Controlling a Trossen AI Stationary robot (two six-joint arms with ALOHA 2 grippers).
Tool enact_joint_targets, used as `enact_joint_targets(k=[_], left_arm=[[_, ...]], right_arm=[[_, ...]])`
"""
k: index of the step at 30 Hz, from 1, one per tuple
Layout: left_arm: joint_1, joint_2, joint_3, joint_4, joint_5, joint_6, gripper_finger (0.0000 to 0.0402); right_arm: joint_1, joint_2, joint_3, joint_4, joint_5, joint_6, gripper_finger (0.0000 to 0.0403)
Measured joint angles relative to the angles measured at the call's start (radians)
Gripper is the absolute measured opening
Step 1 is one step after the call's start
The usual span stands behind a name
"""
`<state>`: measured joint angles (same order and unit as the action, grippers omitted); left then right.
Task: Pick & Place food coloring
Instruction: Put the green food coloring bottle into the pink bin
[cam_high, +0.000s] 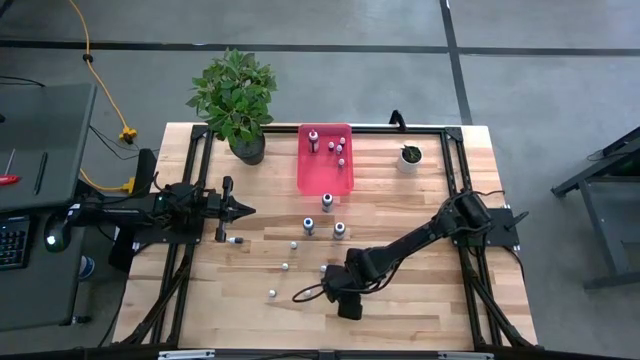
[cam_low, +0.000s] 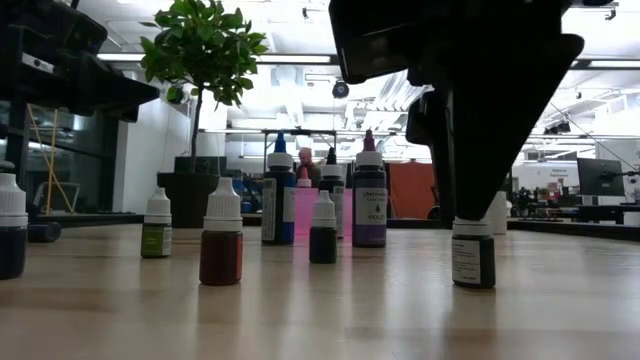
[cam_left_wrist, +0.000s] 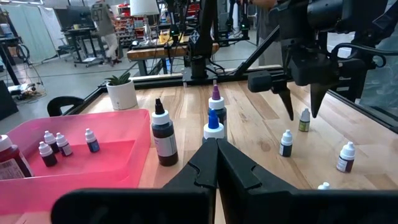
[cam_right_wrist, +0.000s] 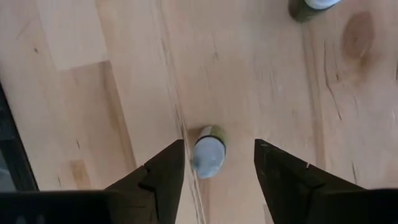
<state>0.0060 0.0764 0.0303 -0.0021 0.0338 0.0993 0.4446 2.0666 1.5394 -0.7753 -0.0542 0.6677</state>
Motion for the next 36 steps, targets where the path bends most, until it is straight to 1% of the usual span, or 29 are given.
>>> enact_joint_targets(k=[4, 8, 17, 28, 36], left_arm=[[0.0, 0.0, 0.0, 0.0, 0.0, 0.0, 0.0], [0.0, 0.0, 0.0, 0.0, 0.0, 0.0, 0.0], [0.0, 0.0, 0.0, 0.0, 0.0, 0.0, 0.0], [0.0, 0.0, 0.0, 0.0, 0.0, 0.0, 0.0], [0.0, 0.0, 0.0, 0.0, 0.0, 0.0, 0.0]], right_arm=[[0.0, 0.0, 0.0, 0.004, -0.032, -0.019, 0.0153], [0.001, 0.0, 0.0, 0.006, -0.03, -0.021, 0.0135], [0.0, 0.0, 0.0, 0.008, -0.029, -0.021, 0.0114], [0.001, 0.0, 0.0, 0.007, -0.052, -0.021, 0.0074], [0.0, 0.0, 0.0, 0.008, -0.058, -0.018, 0.0058]])
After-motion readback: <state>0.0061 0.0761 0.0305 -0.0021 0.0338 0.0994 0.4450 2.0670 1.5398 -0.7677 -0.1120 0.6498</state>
